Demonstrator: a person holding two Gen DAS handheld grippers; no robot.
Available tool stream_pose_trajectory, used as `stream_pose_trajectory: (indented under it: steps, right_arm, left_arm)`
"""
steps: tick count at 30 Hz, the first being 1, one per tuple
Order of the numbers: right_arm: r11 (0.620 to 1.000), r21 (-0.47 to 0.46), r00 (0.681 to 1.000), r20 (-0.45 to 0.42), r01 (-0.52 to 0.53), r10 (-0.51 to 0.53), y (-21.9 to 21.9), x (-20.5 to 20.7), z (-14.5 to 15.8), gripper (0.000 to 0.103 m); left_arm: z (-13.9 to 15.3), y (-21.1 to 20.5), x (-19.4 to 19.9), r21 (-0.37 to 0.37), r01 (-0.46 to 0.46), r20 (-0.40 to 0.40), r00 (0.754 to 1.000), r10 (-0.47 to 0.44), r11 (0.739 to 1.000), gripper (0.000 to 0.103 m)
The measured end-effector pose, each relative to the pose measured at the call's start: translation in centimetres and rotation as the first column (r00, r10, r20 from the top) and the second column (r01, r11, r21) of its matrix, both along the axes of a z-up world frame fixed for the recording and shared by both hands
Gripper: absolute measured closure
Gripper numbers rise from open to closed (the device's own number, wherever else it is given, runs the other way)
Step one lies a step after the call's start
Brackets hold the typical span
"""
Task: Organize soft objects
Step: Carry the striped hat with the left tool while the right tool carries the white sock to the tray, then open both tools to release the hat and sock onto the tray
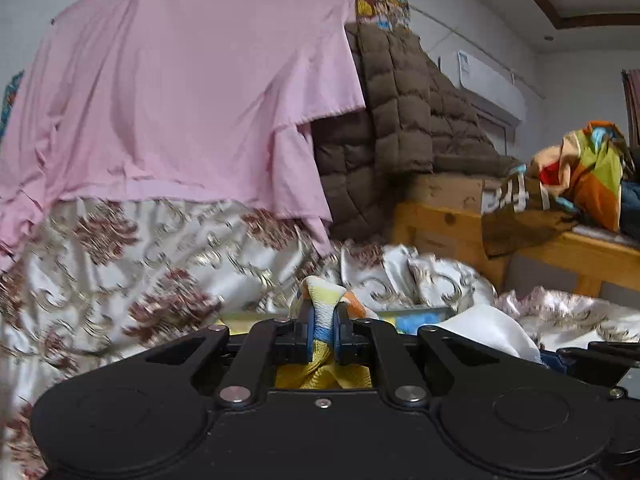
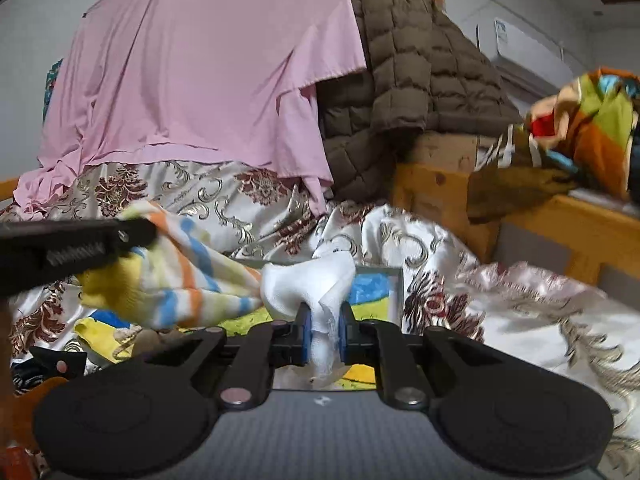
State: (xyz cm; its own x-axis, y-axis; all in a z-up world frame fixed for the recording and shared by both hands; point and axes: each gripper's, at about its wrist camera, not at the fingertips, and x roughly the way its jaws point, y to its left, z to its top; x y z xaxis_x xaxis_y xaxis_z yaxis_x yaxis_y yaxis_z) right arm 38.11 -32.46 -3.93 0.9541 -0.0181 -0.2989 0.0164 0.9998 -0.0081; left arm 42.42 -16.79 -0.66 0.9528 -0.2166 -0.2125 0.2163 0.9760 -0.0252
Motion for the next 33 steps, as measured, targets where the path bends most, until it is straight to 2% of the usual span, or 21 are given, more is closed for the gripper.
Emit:
stream_pose_trajectory:
  steps: [7,13,16,22,26,29,31,33]
  right_arm:
    - [1.0,0.003,0.996,-0.083,-0.022,0.022,-0.2,1.5,-1.9,0.089]
    - [1.0,0.014,0.991,-0.131,-0.017,0.019,-0.4,2.1,-2.6,0.088]
    - [1.0,0.009,0.988,-0.154,-0.015,0.016,-0.4,2.3,-3.0,0.087]
    - [1.0,0.007,0.984,-0.178,-0.013,0.014,-0.4,2.4,-3.1,0.084]
    - [1.0,0.016,0.984,-0.178,-0.011,0.013,-0.7,2.3,-3.0,0.079]
    - [1.0,0.018,0.985,-0.172,-0.007,0.01,-0.9,2.2,-2.7,0.07]
    - [1.0,0.018,0.986,-0.165,-0.001,0.004,-1.0,2.0,-2.5,0.064]
    - [1.0,0.019,0.988,-0.158,0.003,0.0,-1.1,1.8,-2.3,0.054]
  left_arm:
    - [-3.0,-1.0,2.5,0.025,0.019,-0.144,0.989,-0.015,1.0,0.094]
    - [-4.6,-1.0,4.1,0.046,0.041,-0.28,0.96,-0.026,0.998,0.093]
    - [-5.1,-1.4,4.6,0.077,0.039,-0.324,0.946,-0.012,0.996,0.093]
    - [-5.4,-2.4,5.0,0.131,0.051,-0.364,0.931,0.0,0.99,0.09]
    - [-5.2,-2.4,5.1,0.126,0.051,-0.375,0.927,0.0,0.991,0.086]
    - [-5.0,-2.3,4.9,0.114,0.051,-0.377,0.926,-0.005,0.992,0.083]
    - [-4.8,-2.4,4.8,0.125,0.049,-0.372,0.928,0.001,0.991,0.078]
    - [-4.5,-2.3,4.5,0.125,0.046,-0.363,0.932,0.002,0.991,0.069]
